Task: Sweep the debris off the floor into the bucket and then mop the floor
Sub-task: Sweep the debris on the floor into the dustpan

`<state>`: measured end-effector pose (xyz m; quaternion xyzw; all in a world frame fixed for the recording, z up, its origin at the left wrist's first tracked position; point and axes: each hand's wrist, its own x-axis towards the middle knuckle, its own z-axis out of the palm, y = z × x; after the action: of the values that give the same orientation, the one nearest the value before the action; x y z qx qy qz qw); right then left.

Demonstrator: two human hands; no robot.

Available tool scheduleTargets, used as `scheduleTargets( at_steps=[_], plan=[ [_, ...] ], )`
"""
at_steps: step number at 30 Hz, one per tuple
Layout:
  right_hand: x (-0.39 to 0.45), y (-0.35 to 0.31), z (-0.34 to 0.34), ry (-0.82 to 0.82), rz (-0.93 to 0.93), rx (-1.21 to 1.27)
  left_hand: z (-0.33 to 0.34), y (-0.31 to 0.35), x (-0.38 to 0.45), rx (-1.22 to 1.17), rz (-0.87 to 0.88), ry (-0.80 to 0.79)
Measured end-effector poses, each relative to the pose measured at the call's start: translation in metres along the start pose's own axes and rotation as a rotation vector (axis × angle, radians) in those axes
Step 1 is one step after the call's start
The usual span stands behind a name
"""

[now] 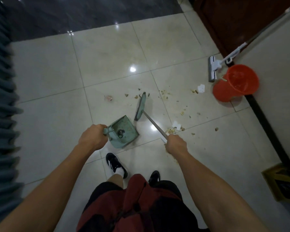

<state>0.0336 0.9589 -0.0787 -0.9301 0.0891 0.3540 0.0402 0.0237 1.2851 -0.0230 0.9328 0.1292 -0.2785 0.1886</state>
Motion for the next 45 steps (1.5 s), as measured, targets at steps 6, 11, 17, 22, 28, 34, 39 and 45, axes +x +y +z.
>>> scheduleTargets(
  at_steps=[6,11,17,22,28,34,39,45],
  plan=[
    [0.027,-0.121,-0.024,0.013,-0.098,-0.061,-0.063,-0.081,0.023,-0.079,-0.088,0.015],
    [0.050,-0.203,-0.040,-0.015,-0.159,-0.125,-0.099,-0.128,0.043,-0.077,-0.168,0.038],
    [0.095,-0.278,-0.064,-0.057,-0.254,-0.178,-0.127,-0.157,0.079,-0.076,-0.250,0.048],
    [0.144,-0.322,-0.086,-0.117,-0.316,-0.161,-0.148,-0.165,0.115,-0.066,-0.341,0.047],
    [0.188,-0.355,-0.116,-0.216,-0.334,-0.105,-0.170,-0.152,0.162,-0.069,-0.384,0.037],
    [0.202,-0.363,-0.130,-0.187,-0.338,-0.178,-0.183,-0.145,0.189,-0.072,-0.371,0.027],
    [0.186,-0.352,-0.122,-0.142,-0.257,-0.224,-0.186,-0.151,0.198,-0.055,-0.289,0.011],
    [0.157,-0.319,-0.105,-0.109,-0.142,-0.189,-0.180,-0.157,0.200,-0.031,-0.173,-0.035]
  ],
)
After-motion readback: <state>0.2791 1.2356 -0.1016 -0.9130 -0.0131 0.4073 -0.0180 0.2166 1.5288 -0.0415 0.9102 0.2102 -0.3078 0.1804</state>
